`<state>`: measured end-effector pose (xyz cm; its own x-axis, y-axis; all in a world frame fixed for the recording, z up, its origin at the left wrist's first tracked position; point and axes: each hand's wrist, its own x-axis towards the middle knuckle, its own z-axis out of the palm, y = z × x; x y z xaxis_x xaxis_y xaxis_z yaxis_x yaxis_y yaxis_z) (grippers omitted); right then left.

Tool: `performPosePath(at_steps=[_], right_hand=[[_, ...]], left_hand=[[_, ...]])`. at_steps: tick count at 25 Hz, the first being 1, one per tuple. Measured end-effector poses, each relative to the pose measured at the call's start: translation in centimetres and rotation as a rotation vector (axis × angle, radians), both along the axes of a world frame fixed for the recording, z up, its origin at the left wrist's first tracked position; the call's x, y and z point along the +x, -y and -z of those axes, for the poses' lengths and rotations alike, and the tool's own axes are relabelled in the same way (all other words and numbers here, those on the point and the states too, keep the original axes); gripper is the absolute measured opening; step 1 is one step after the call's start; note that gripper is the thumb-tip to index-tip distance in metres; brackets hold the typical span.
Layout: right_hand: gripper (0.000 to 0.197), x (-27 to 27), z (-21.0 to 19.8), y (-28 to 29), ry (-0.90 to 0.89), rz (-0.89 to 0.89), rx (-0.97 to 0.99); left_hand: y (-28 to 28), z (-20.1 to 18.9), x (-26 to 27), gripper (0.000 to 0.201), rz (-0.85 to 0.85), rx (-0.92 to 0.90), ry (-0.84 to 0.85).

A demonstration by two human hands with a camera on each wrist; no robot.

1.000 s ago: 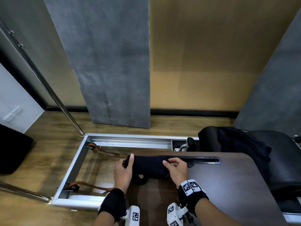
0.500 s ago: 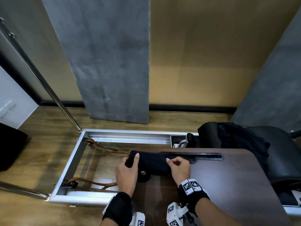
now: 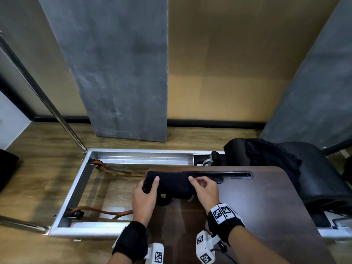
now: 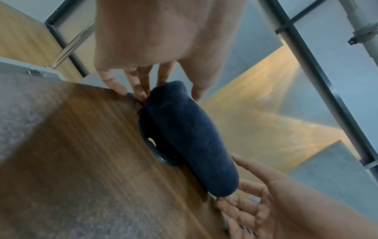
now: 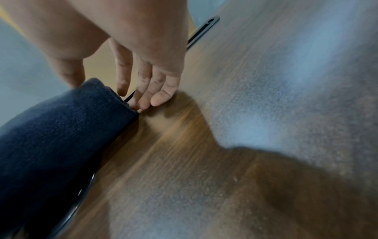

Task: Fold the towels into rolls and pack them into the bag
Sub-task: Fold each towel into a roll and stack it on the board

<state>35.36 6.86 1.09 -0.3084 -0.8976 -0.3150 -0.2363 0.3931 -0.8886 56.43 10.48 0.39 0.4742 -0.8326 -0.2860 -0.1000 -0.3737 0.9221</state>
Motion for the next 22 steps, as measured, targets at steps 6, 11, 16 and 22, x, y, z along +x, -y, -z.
performPosePath(at_steps=[6, 11, 16, 22], right_hand=[[0.026, -0.3, -0.5, -0.9, -0.014, -0.062, -0.015], [0.03, -0.9, -0.5, -1.3, -0.003, -0.089, -0.012], [0.027, -4.3, -2.4, -1.8, 0.053, -0.092, -0.014], [0.015, -12.8, -6.3, -3.4, 0.122, -0.1, 0.047]], left_hand=[[-0.5, -0.3, 0.0, 0.057, -0.008, -0.018, -0.019], [-1.1, -1.7, -0.4, 0.058, -0.077, -0.067, 0.08], [-1.7, -4.8, -4.1, 0.029, 0.003, -0.365, 0.191], [0.0, -5.9, -14.1, 0.029, 0.634, -0.299, 0.163]])
